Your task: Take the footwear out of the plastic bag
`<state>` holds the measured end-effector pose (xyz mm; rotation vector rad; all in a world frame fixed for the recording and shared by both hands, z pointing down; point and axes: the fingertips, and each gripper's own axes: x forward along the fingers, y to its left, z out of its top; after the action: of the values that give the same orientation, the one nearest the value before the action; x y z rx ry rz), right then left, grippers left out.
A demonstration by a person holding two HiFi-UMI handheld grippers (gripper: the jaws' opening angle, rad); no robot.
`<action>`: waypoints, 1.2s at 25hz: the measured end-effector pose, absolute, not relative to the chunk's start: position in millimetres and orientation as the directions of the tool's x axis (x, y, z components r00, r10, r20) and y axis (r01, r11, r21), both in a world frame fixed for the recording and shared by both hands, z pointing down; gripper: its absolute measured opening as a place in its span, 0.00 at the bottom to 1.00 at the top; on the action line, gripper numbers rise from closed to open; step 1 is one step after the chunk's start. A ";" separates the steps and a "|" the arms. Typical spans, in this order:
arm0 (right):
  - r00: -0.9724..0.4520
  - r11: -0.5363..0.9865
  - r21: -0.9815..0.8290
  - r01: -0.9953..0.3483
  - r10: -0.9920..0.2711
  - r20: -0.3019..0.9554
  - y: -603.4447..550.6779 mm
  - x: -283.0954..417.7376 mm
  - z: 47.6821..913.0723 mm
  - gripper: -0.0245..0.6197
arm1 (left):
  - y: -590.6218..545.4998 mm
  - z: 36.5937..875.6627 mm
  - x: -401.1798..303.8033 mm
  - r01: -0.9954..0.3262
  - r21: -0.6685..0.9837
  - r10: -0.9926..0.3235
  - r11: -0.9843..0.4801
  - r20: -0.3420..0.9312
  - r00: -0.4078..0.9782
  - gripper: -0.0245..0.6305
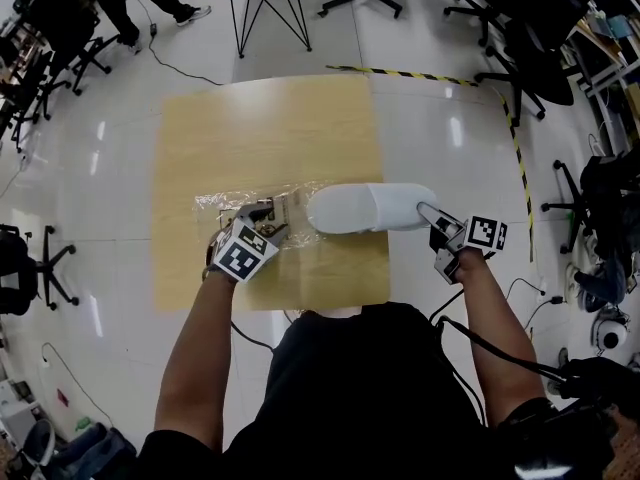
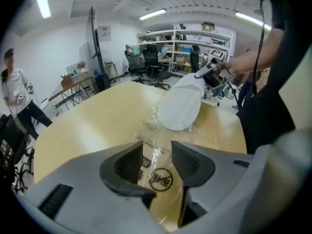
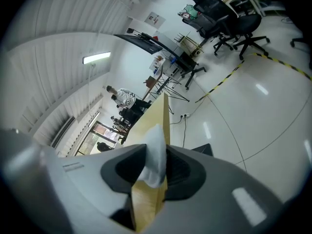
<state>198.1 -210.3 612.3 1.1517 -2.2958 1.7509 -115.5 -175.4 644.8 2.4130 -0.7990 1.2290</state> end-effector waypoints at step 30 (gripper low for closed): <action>-0.809 0.119 -0.923 -0.365 -0.532 0.251 -162.8 212.0 569.2 0.16 | -265.9 664.9 -94.2 -0.765 -0.013 -0.410 -0.644 0.850 0.331 0.05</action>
<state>212.0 -162.8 569.2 0.9908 -2.4505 1.9469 -94.2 -265.9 664.9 2.2109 -1.0382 1.2391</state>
